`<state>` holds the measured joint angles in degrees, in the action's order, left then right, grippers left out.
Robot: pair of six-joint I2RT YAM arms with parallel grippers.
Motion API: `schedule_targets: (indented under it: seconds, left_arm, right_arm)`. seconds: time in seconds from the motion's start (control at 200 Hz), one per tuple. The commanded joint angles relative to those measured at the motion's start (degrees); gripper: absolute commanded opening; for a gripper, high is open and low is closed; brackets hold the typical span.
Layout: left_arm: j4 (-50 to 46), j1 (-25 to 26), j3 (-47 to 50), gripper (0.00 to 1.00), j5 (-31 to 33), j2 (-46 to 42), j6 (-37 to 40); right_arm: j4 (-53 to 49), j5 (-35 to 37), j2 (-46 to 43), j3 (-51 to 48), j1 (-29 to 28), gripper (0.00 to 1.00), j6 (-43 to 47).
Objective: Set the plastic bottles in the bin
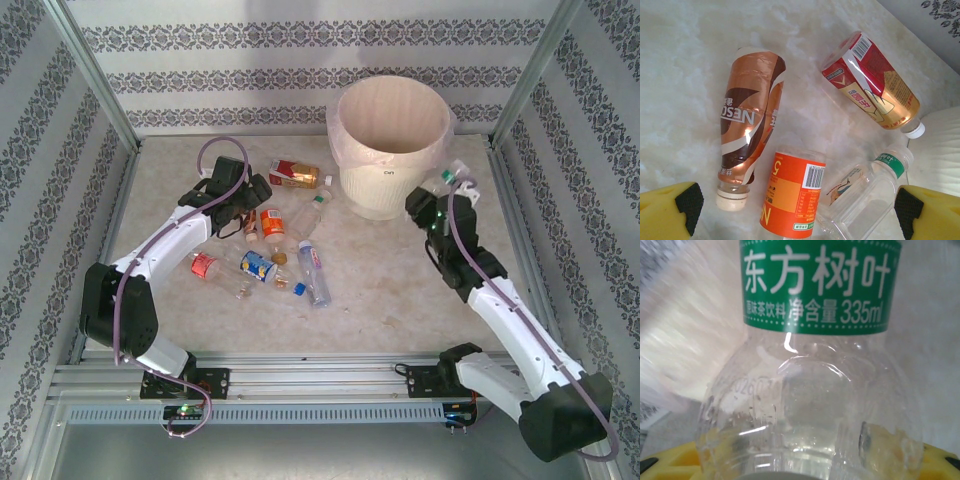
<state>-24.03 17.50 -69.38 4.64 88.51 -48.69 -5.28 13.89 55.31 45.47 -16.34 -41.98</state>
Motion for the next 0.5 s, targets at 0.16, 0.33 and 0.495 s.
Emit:
schedule_targets:
  seconds: [0.16,0.33,0.495]
  left_arm:
    - [0.4,-0.6,-0.5,1.0,0.1,-2.1,-1.1]
    - [0.3,-0.5,0.4,1.0,0.7,-3.7,-1.1]
    - [-0.4,-0.6,0.9,1.0,1.5,-5.3,-0.8]
  right_arm:
    - [8.1,-11.5,4.9,14.5,6.1,0.31,18.7]
    - [2.4,-27.5,14.8,27.9,9.3,0.3,27.5]
    - [-1.2,-36.6,23.5,37.5,10.4,0.3,37.2]
